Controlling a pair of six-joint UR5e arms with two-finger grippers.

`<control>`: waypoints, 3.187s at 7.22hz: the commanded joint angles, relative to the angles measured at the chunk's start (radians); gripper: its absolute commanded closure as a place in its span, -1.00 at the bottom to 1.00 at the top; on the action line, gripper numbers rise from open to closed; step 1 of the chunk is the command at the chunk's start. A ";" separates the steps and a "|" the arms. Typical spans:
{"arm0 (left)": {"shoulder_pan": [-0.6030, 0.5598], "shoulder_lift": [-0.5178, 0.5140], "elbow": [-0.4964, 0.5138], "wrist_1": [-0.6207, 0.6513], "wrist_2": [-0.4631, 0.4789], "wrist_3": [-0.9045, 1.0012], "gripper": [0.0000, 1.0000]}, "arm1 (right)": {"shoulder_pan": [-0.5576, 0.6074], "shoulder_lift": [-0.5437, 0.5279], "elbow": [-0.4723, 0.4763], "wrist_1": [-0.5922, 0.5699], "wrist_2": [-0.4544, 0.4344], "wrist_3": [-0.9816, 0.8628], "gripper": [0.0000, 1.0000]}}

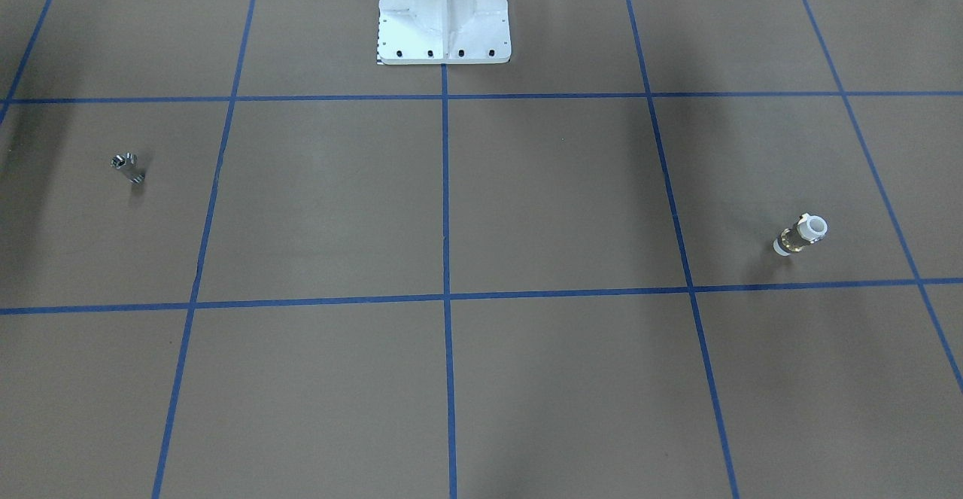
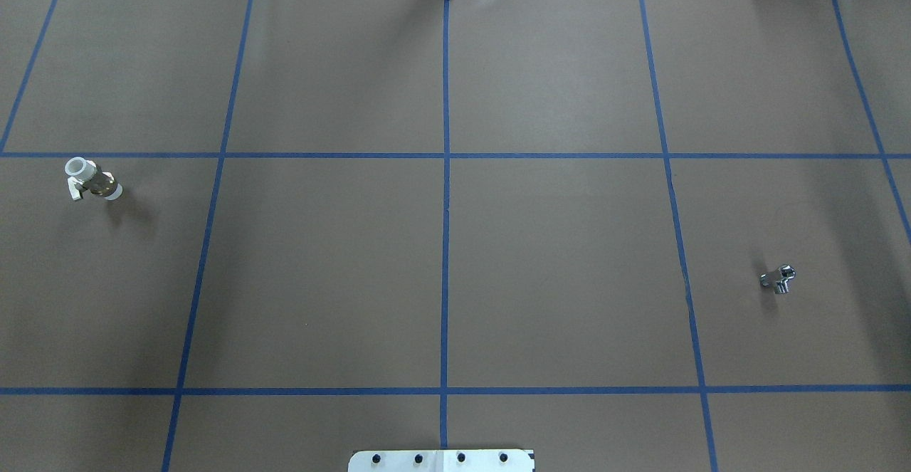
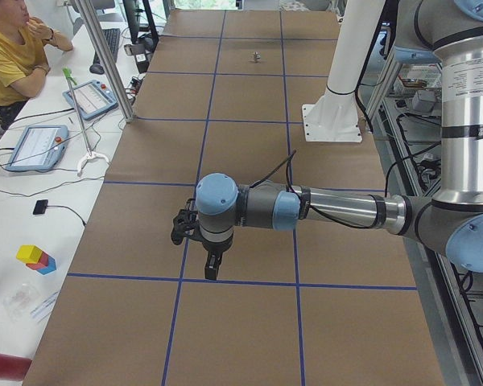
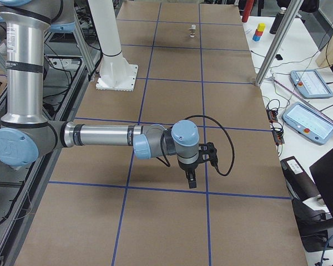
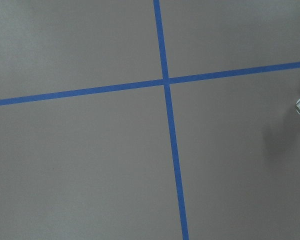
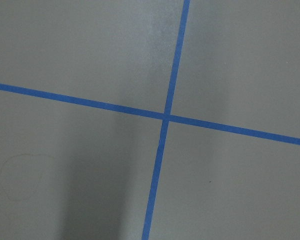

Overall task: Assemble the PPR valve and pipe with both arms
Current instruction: 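Move the left gripper above the white-and-brass valve fitting, then lower the left gripper and grasp the white-and-brass valve fitting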

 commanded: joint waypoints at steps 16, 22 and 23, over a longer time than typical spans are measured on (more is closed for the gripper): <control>0.530 -0.267 0.276 -0.403 0.047 -0.502 -1.00 | -0.022 0.037 -0.010 -0.053 0.005 0.002 -1.00; 0.547 -0.258 0.270 -0.400 0.096 -0.496 -0.40 | -0.024 0.038 -0.016 -0.051 0.005 0.002 -1.00; 0.547 -0.258 0.270 -0.400 0.096 -0.496 -0.33 | -0.024 0.038 -0.016 -0.051 0.005 0.002 -1.00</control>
